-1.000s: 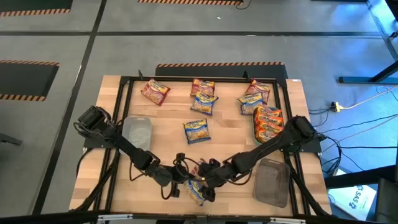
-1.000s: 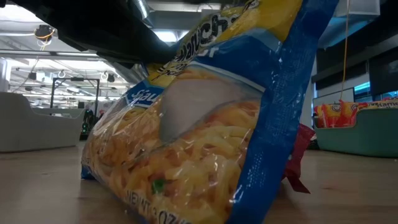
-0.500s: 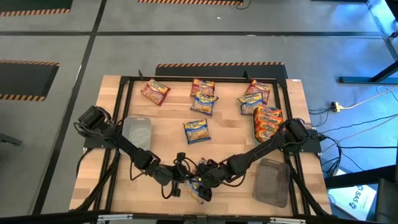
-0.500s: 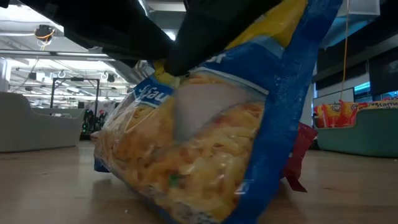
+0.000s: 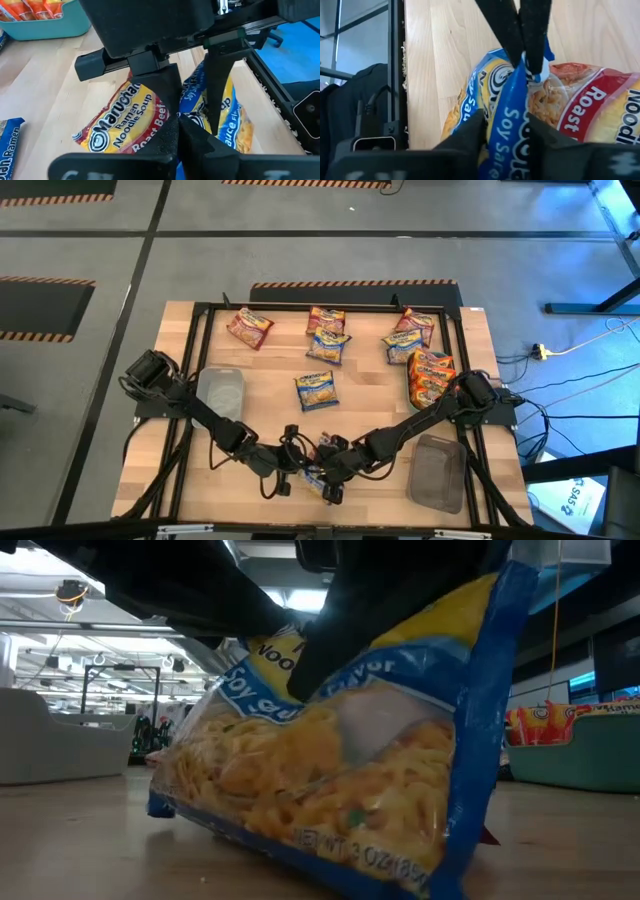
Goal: Sort Maruchan noodles
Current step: Put the blue noodle pack into the black bin
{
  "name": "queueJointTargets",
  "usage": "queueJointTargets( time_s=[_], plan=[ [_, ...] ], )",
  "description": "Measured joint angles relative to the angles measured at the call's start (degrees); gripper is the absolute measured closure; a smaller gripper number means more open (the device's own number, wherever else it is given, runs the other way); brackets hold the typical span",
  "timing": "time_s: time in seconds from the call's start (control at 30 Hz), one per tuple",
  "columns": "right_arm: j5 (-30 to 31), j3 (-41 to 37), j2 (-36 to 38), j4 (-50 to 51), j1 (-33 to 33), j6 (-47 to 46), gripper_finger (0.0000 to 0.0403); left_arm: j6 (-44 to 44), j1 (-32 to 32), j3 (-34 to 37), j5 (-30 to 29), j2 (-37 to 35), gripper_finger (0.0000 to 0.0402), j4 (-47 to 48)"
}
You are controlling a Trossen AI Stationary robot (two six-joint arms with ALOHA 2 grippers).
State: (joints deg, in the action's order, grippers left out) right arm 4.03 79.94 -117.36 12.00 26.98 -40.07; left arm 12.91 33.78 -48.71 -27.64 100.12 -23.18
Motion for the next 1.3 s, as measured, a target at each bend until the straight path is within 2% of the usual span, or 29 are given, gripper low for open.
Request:
queueJointTargets(
  time_s=[0.13,0.3,0.53,0.77,1.03,1.3],
  plan=[
    [-0.02,0.00,0.02,0.03,0.00,1.36,0.0354,0.00,0.02,0.00,-0.85,0.00,0.0383,-0.02],
    [-0.11,0.00,0.04,0.16,0.00,2.81,0.0375,0.13,0.02,0.00,-2.26,0.00,0.0349,-0.09],
    [-0.15,0.00,0.08,0.12,0.05,4.29,0.0383,1.79,1.74,-0.08,-6.08,-1.81,0.0299,1.27],
    [-0.76,-0.07,2.46,1.40,0.53,6.62,0.0384,1.78,6.42,-0.07,-8.18,-8.02,0.0293,8.72],
    [4.16,-0.04,11.36,14.30,3.93,13.33,0.0384,3.04,10.76,-0.07,-8.22,-9.66,0.0292,11.69],
    [11.25,-0.04,21.55,32.27,10.27,10.87,0.0384,3.10,10.99,-0.07,-8.30,-9.64,0.0292,11.90]
  ],
)
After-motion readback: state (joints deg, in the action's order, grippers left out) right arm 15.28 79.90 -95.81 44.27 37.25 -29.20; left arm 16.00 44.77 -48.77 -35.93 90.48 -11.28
